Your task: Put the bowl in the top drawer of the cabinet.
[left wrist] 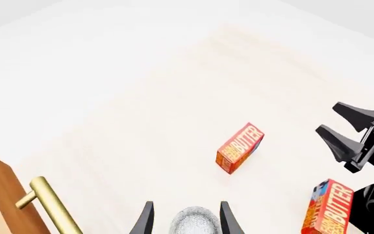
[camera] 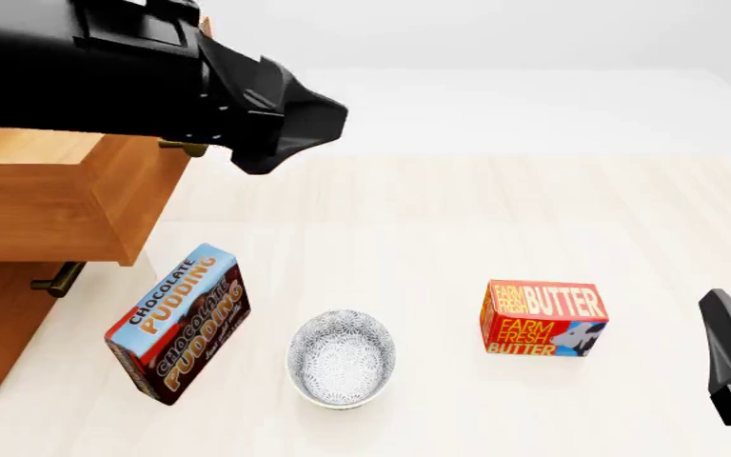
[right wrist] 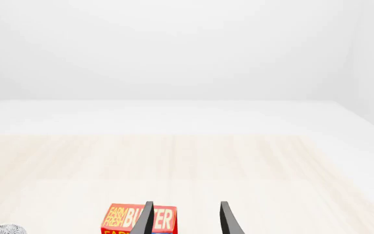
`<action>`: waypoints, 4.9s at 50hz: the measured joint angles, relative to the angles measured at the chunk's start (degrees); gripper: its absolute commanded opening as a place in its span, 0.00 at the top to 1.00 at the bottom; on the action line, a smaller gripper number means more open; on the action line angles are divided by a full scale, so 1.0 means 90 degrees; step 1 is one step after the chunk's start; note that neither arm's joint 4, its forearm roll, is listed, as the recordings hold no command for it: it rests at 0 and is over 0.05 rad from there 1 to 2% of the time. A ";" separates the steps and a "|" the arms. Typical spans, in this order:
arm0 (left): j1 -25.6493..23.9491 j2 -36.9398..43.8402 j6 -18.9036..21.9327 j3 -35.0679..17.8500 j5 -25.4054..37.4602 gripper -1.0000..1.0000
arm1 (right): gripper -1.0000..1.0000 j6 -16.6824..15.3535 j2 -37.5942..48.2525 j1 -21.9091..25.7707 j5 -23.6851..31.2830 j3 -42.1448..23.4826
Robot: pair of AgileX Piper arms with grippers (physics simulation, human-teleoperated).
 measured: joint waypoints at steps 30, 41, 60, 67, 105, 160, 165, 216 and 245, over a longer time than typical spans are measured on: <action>-0.0053 0.0679 -0.0309 0.0419 -0.0193 0.00 | 0.00 0.0000 0.0000 0.0000 0.0000 0.0000; -0.0040 0.0876 -0.0564 0.0671 -0.0422 0.00 | 0.00 0.0000 0.0000 0.0000 0.0000 0.0000; 0.0150 0.1264 -0.0900 0.1142 -0.0852 0.00 | 0.00 0.0000 0.0000 0.0000 0.0000 0.0000; 0.0242 0.1380 -0.0979 0.1312 -0.0999 0.00 | 0.00 0.0000 0.0000 0.0000 0.0000 0.0000; 0.0540 0.1902 -0.1117 0.1905 -0.1563 0.00 | 0.00 0.0000 0.0000 0.0000 0.0000 0.0000; 0.0483 0.2790 -0.1586 0.2431 -0.2395 0.00 | 0.00 0.0000 0.0000 0.0000 0.0000 0.0000; 0.0507 0.2867 -0.1634 0.2489 -0.2475 0.00 | 0.00 0.0000 0.0000 0.0000 0.0000 0.0000; 0.0393 0.3514 -0.2211 0.3102 -0.3238 1.00 | 0.00 0.0000 0.0000 0.0000 0.0000 0.0000; 0.0776 0.2902 -0.1645 0.2786 -0.2804 1.00 | 0.00 0.0000 0.0000 0.0000 0.0000 0.0000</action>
